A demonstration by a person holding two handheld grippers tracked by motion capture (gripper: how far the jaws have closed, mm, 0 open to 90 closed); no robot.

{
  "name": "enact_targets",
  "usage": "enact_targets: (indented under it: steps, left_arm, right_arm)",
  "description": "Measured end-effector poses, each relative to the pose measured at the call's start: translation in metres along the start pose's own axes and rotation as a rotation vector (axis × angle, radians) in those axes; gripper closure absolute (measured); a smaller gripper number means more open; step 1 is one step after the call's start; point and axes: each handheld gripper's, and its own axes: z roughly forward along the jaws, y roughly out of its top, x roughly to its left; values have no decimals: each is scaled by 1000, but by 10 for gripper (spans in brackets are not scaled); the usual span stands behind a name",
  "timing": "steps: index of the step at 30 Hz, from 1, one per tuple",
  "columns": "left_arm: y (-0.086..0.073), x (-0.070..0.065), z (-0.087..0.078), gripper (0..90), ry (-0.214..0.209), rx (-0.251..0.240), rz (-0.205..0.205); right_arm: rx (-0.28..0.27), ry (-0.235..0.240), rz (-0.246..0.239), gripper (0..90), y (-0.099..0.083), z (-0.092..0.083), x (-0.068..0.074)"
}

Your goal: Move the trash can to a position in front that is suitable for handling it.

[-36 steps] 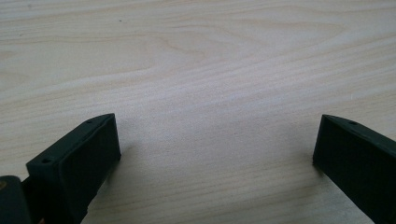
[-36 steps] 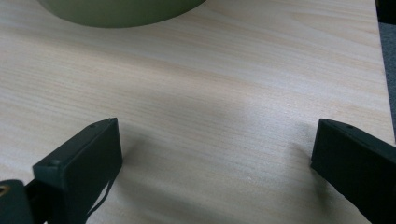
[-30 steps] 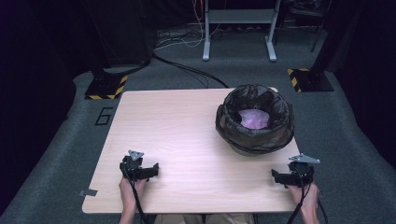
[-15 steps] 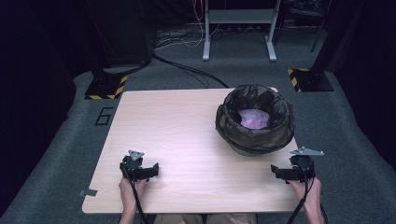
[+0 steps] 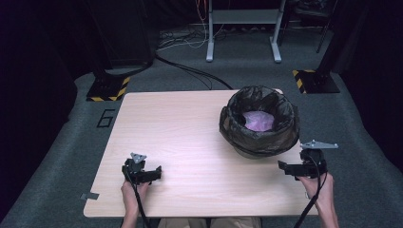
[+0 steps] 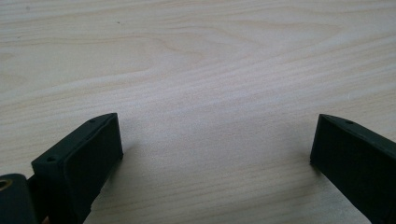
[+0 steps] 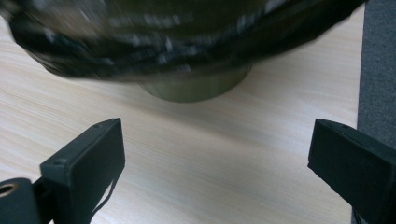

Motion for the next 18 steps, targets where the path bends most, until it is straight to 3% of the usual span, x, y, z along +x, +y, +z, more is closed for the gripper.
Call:
enact_targets:
  steps: [18]
  left_arm:
    - [0, 0, 0, 18, 0, -1, -2]
  right_arm:
    - [-64, 49, -18, 3, 59, -39, -3]
